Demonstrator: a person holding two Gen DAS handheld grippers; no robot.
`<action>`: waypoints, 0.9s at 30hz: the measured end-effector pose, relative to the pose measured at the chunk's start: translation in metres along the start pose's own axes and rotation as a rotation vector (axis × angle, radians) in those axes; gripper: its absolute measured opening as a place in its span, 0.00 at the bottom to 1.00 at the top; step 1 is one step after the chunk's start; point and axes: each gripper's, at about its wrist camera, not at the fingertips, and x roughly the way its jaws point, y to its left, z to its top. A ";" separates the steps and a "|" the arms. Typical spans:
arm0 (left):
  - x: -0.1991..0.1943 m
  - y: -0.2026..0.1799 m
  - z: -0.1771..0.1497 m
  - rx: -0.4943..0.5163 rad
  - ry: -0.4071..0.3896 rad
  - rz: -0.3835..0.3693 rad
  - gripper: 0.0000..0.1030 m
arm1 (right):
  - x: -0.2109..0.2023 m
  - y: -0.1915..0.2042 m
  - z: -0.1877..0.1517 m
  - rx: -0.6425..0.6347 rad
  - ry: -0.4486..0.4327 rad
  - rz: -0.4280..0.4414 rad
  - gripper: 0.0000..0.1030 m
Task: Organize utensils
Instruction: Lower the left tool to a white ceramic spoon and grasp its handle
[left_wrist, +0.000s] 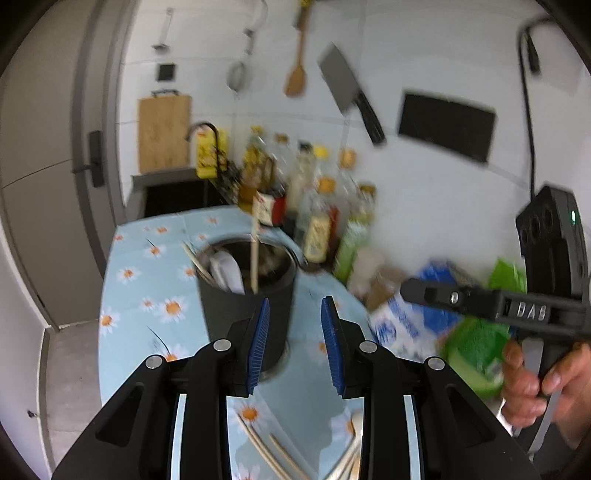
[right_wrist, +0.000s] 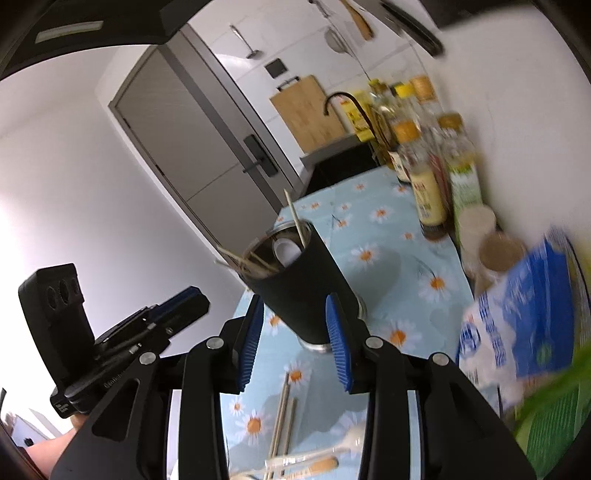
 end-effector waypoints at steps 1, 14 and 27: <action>0.004 -0.004 -0.005 0.022 0.029 -0.014 0.32 | -0.002 -0.004 -0.005 0.015 0.010 0.001 0.35; 0.048 -0.022 -0.052 0.096 0.314 -0.185 0.42 | -0.012 -0.050 -0.091 0.204 0.169 -0.025 0.42; 0.124 -0.030 -0.094 0.075 0.753 -0.454 0.43 | -0.010 -0.075 -0.135 0.338 0.231 -0.020 0.39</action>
